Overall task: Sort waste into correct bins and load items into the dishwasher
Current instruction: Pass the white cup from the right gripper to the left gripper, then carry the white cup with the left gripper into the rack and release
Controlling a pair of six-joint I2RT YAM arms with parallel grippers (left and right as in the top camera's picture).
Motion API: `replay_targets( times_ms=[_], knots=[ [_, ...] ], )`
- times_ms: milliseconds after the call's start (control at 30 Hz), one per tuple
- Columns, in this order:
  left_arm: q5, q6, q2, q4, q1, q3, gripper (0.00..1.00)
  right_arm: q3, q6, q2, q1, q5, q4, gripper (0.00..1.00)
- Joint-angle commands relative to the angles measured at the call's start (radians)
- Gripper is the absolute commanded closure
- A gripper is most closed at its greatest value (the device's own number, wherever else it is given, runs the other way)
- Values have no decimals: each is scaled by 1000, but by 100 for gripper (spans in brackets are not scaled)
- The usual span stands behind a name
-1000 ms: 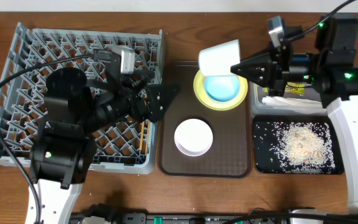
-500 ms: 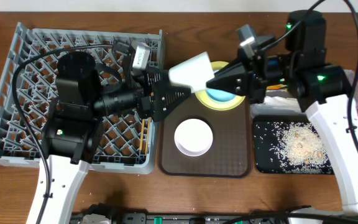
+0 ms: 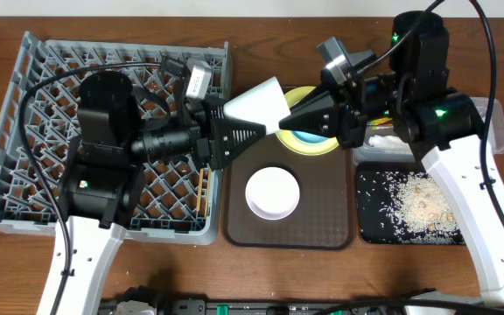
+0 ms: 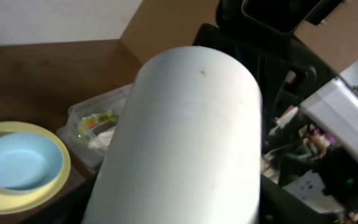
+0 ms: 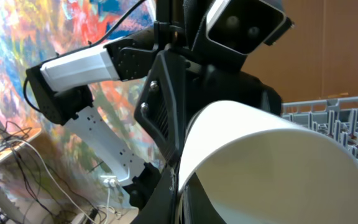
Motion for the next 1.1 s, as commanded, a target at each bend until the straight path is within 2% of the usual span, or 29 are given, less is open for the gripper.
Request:
replay_targets(
  times_ms=[0, 67, 100, 167, 300, 400, 500, 600, 700, 800, 933, 1067],
  knots=[
    [38, 10, -2, 21, -2, 6, 38, -3, 11, -2, 10, -11, 0, 99],
    [38, 10, -2, 32, -2, 6, 42, -3, 11, -2, 10, -12, -1, 94],
    [38, 10, -2, 38, -2, 6, 46, -3, 11, -2, 10, -11, -1, 87],
    [38, 10, -2, 47, -2, 6, 49, -3, 11, -2, 10, -11, 0, 69],
    [37, 11, -2, 48, 5, 6, 49, -3, 13, -2, -8, -12, 14, 40],
    [36, 10, -2, 26, 45, 6, 49, -3, 77, -2, -62, -12, 50, 30],
    [14, 11, -2, -35, 112, 6, 49, -3, 132, -2, -153, -12, 56, 25],
    [-82, 12, -2, -148, 195, 6, 49, -3, 190, -2, -258, -11, 54, 22],
    [-223, 39, -2, -278, 267, 6, 49, -3, 235, -2, -357, -11, 42, 21],
    [-451, 43, -2, -422, 314, 11, 51, -3, 243, -2, -442, 36, -13, 20],
    [-814, 49, 1, -595, 324, 32, 54, -3, 243, -2, -509, 248, -142, 15],
    [-992, 48, 2, -698, 324, 34, 54, -3, 243, -2, -526, 568, -276, 12]
  ],
)
